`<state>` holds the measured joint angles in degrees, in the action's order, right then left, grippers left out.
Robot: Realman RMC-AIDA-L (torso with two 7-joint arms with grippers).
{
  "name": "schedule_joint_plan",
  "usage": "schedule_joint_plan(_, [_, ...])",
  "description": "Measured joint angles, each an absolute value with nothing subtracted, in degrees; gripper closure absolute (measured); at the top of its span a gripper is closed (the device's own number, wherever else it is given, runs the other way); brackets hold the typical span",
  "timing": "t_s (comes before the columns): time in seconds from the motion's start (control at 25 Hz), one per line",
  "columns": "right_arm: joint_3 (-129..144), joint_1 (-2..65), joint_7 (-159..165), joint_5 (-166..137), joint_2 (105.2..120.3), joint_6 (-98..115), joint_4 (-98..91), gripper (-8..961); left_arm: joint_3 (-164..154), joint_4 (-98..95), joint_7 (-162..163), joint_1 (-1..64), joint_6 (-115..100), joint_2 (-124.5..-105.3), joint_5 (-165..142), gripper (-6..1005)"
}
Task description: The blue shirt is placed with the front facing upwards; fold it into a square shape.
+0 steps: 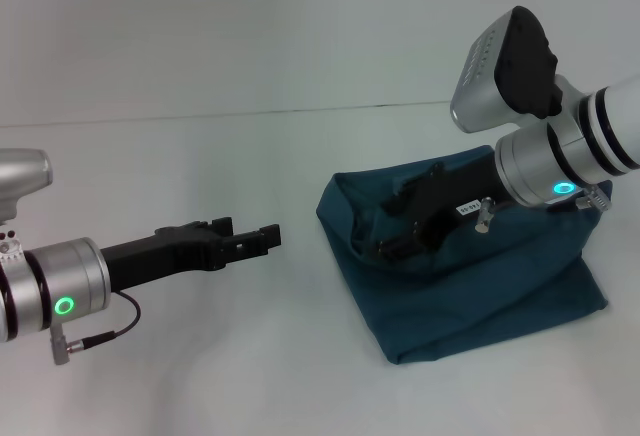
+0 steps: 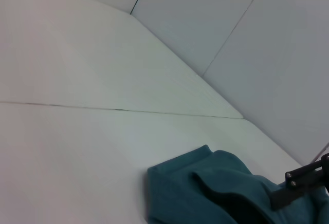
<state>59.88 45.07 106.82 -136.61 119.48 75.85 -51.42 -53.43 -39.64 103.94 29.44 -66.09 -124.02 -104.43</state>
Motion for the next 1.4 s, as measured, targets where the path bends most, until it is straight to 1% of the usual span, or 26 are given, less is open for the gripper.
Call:
schedule_joint_plan(0.36, [55.65, 42.01, 108.15, -134.93, 119.46, 71.10, -53.46, 229, -53.42, -39.49, 103.83, 29.45, -65.97, -124.08, -104.18, 50])
schedule_joint_plan(0.64, [50.20, 40.02, 110.11, -134.23, 119.28, 67.03, -51.66, 233, -53.44, -39.24, 103.90, 30.02, -65.71, -124.05, -104.14, 50])
schedule_joint_plan(1.04, [44.65, 40.31, 116.21, -134.20, 117.34, 59.61, -42.08, 238, -53.49, -39.19, 103.97, 31.02, -65.67, -124.01, -104.24, 50])
schedule_joint_plan(1.4, [43.83, 40.85, 120.40, -134.27, 116.38, 55.20, -38.25, 243, -53.69, -39.19, 104.04, 31.62, -65.67, -124.01, -104.47, 49])
